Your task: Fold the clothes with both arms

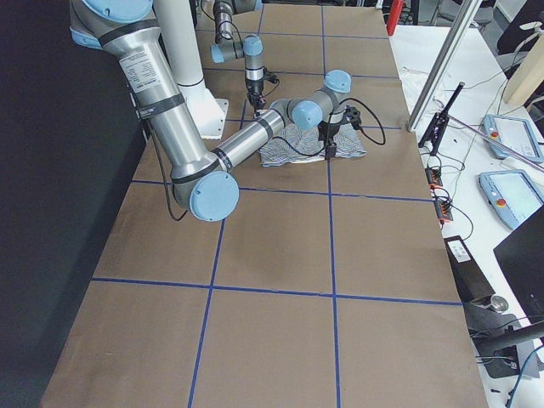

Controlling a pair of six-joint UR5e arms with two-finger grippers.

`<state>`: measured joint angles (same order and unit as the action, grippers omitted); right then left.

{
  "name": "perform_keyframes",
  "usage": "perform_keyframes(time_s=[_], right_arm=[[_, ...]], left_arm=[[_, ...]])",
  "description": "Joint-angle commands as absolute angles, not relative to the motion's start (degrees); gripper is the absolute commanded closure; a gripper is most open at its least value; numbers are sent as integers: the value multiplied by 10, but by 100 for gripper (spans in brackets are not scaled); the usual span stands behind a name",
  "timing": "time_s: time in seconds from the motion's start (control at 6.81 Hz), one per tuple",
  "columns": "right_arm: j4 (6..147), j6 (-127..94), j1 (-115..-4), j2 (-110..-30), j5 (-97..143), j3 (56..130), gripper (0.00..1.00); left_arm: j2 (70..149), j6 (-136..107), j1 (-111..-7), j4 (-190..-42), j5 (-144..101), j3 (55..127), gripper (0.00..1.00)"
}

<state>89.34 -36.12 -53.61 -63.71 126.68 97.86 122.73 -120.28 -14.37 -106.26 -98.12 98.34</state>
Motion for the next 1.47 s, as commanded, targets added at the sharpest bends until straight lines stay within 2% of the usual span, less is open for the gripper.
perform_keyframes(time_s=[0.0, 0.44, 0.88, 1.32], right_arm=[[889, -451, -533, -639, 1271, 985, 0], [887, -716, -452, -635, 1260, 1045, 0], [888, -979, -333, -640, 1155, 1106, 0], [889, -1154, -220, -638, 1012, 1108, 0]], left_arm=[[1209, -1146, -149, -1063, -977, 998, 100], [1158, -1106, -150, -1063, -980, 1059, 100], [1152, -1103, -149, -1063, -981, 1063, 100], [1153, -1103, -147, -1063, -981, 1063, 100]])
